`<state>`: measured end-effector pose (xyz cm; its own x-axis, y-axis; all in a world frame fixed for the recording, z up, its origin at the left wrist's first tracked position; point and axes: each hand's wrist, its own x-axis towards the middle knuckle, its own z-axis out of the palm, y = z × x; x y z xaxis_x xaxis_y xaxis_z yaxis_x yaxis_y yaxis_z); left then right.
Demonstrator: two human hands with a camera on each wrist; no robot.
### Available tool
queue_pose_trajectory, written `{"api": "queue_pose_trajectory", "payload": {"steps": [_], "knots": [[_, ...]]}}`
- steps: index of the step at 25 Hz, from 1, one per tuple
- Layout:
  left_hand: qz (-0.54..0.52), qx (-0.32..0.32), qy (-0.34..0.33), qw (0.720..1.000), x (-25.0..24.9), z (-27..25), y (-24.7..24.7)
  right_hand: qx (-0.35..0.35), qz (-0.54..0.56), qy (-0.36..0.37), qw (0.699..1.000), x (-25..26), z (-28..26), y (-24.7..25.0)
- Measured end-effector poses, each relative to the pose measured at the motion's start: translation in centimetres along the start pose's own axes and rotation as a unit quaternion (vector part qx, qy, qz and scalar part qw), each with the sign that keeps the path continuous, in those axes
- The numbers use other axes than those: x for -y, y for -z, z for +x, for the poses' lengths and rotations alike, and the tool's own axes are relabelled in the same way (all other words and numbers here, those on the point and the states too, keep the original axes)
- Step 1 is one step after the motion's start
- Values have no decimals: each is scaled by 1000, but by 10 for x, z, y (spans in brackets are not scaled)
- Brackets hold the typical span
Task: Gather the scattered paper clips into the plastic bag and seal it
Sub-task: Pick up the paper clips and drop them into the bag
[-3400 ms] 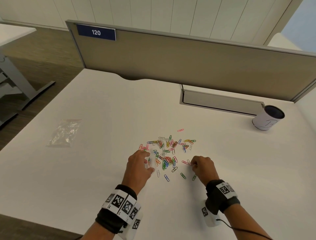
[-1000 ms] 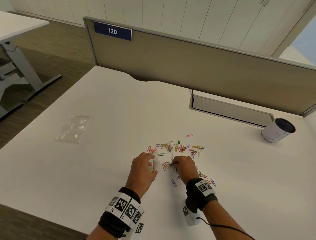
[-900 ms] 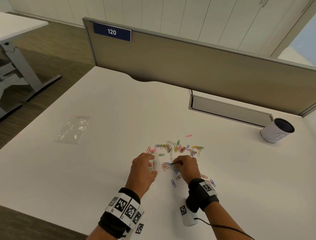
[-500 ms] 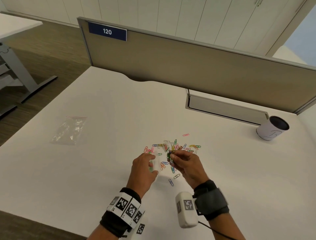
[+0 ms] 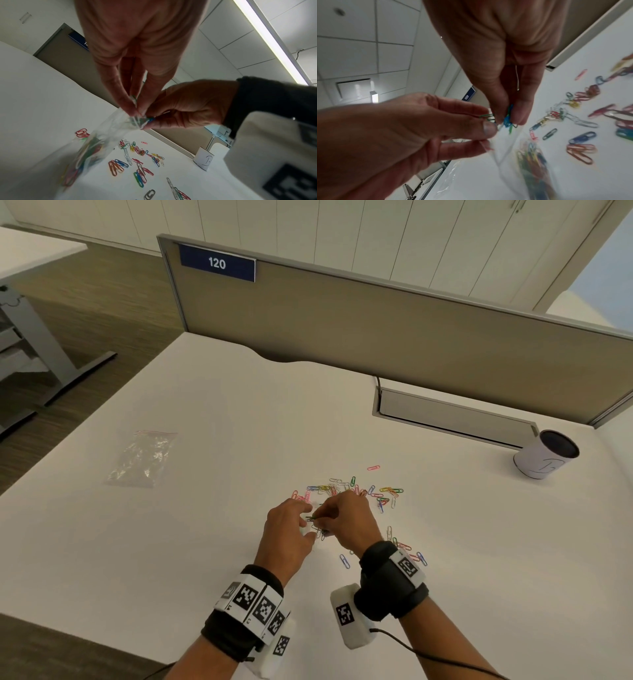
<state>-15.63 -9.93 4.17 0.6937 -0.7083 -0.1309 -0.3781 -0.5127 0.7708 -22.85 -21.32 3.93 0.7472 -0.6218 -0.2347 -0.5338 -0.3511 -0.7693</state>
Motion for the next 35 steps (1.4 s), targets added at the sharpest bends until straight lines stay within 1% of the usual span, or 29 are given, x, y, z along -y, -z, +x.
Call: {"api": "queue_pose_trajectory", "payload": {"steps": [2, 6, 9, 12, 15, 17, 19, 20, 21, 22, 24, 25, 26, 27, 29, 33, 35], "knots": [[2, -5, -1, 1000, -1, 1, 2, 6, -26, 13, 1000, 6, 3, -4], [3, -1, -5, 1000, -1, 1, 4, 18, -54, 7, 998, 12, 6, -8], [-2, -4, -4, 1000, 1, 1, 6, 59, -14, 1, 998, 12, 4, -5], [-1, -10, 1, 1000, 4, 3, 8, 74, 24, -12, 997, 14, -2, 2], [10, -9, -2, 1000, 5, 5, 7, 79, -18, 30, 996, 23, -9, 3], [16, -9, 0, 1000, 4, 5, 7, 48, 9, 64, 997, 23, -12, 6], [15, -19, 2, 1000, 6, 5, 9, -27, 37, 58, 997, 8, -16, 16], [13, -25, 6, 1000, 6, 5, 11, -63, 25, 43, 997, -6, -18, 23], [14, -30, 11, 999, 8, 4, 13, -86, -15, 22, 996, -24, -22, 30], [15, -34, 14, 999, 10, 5, 14, -83, -76, -13, 994, -43, -27, 38], [19, -36, 19, 999, 15, 7, 16, -24, -181, -129, 975, -79, -37, 50], [20, -37, 21, 999, 16, 9, 16, -5, -207, -178, 962, -92, -41, 54], [21, -36, 23, 999, 17, 10, 15, 3, -219, -211, 953, -101, -44, 56], [20, -33, 24, 999, 16, 11, 15, 1, -223, -227, 948, -106, -45, 56], [20, -29, 13, 999, 14, 13, 14, -12, -206, -214, 955, -110, -43, 48], [17, -24, -3, 1000, 11, 14, 12, -21, -155, -134, 979, -98, -27, 25], [25, -24, -6, 999, 12, 15, 12, -20, -148, -105, 983, -90, -18, 20]]}}
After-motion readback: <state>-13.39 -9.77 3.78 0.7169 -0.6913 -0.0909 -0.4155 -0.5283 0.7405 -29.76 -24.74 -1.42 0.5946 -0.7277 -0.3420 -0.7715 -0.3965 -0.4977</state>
